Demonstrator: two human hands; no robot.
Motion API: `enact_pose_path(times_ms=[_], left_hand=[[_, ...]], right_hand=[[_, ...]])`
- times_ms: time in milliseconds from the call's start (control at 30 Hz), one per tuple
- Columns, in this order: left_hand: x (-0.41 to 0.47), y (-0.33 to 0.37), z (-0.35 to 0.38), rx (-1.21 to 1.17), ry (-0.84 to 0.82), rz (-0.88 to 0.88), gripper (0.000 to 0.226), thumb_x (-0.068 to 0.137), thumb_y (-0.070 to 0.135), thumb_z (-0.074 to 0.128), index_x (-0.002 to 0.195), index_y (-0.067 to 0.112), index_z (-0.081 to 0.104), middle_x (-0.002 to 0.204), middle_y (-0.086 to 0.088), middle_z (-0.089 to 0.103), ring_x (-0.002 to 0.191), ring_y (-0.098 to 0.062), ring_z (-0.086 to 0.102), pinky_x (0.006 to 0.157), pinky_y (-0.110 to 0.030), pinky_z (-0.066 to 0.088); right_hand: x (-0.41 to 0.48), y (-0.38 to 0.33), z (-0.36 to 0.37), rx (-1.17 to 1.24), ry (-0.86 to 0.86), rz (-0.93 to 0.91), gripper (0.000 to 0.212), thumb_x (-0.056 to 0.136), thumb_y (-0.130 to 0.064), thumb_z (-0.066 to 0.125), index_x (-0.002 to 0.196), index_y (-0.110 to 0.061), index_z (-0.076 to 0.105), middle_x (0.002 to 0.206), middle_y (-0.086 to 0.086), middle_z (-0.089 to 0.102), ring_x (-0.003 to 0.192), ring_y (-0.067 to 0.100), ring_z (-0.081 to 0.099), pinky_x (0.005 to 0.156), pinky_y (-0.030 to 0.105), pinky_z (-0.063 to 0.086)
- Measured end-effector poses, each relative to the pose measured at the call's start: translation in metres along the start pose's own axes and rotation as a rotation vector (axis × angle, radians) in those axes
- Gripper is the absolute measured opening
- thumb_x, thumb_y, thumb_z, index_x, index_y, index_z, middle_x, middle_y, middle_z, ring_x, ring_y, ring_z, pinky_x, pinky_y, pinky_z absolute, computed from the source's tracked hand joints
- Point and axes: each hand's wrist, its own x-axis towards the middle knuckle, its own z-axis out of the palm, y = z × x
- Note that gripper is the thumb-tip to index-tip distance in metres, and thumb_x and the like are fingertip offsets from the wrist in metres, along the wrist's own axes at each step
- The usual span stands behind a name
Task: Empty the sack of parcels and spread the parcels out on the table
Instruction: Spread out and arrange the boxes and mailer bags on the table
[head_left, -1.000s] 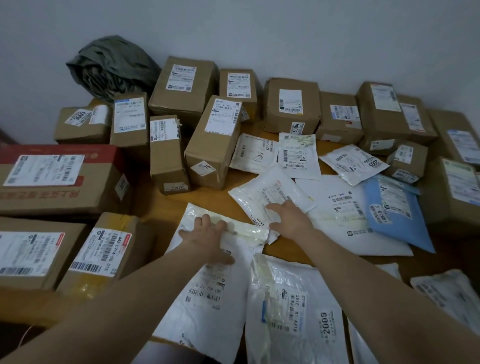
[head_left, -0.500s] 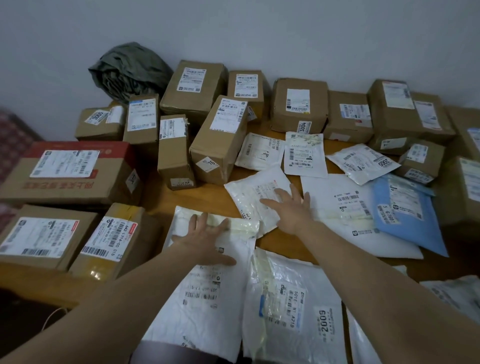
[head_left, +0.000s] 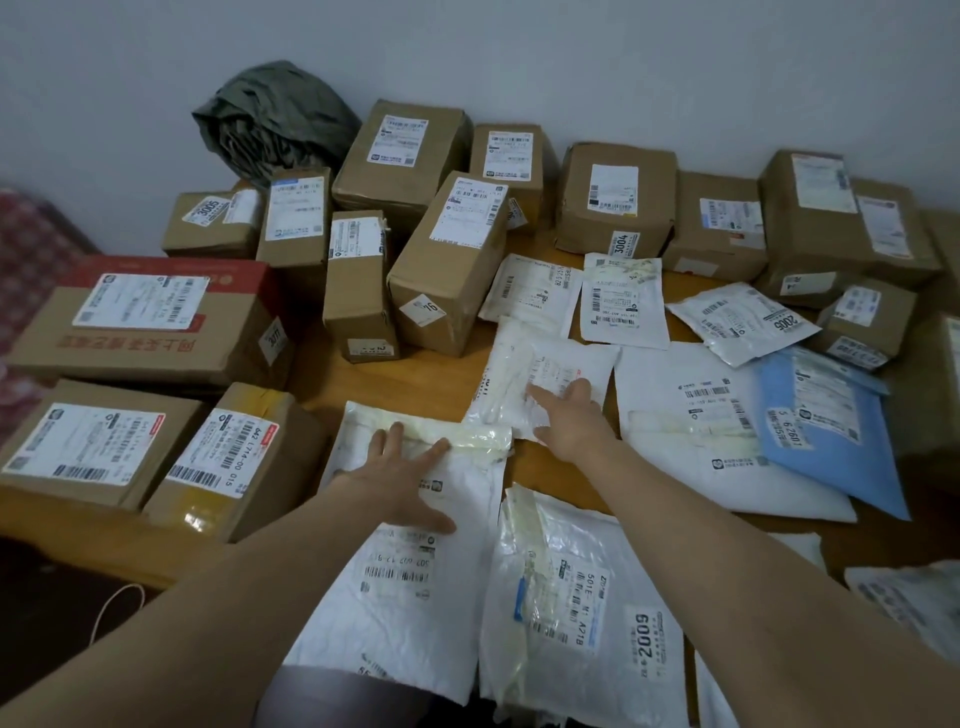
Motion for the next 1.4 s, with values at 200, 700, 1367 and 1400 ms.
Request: enact_pose_path(times_ms=[200,700,1367,1400], left_hand=[[0.000,0.020,-0.008,0.066,0.062,-0.020,0.105,0.072,0.062,0.066,0.149,0.037,0.000,0.157,-0.007,-0.021,0.145,-0.029,-0.018,0.109,-0.067,0.019],[0.039,0.111,-0.037,0.190,0.220,0.268,0.100,0.073,0.079,0.051,0.147,0.047,-0.008,0.155,0.006,-0.030,0.141,-0.025,-0.032,0.112,-0.065,-0.001],[0.048,0.224,-0.029,0.212,0.306,0.522,0.074,0.088,0.062,0.045,0.150,0.036,0.013,0.160,-0.001,-0.005,0.147,-0.027,-0.010,0.118,-0.054,0.008],[0.050,0.235,-0.025,0.223,0.241,0.552,0.079,0.086,0.065,0.046,0.150,0.041,0.006,0.160,0.002,-0.013,0.146,-0.026,-0.017,0.117,-0.055,0.007]], right_hand=[[-0.001,0.007,-0.010,0.185,0.122,-0.108,0.045,0.098,-0.012,0.042,0.141,-0.026,0.042,0.144,0.008,0.033,0.130,0.026,0.035,0.111,0.030,0.029],[-0.055,0.096,-0.024,-0.112,0.222,0.368,0.061,0.093,-0.030,0.050,0.146,-0.035,0.021,0.159,0.005,0.004,0.146,0.032,-0.005,0.114,0.057,-0.001],[-0.076,0.163,-0.029,-0.023,0.358,0.341,0.060,0.092,-0.037,0.051,0.145,-0.041,0.022,0.158,0.004,0.005,0.144,0.031,-0.001,0.113,0.055,0.002],[-0.075,0.174,-0.029,-0.030,0.278,0.346,0.060,0.094,-0.040,0.049,0.146,-0.043,0.019,0.159,0.001,-0.003,0.145,0.032,-0.009,0.112,0.060,-0.003]])
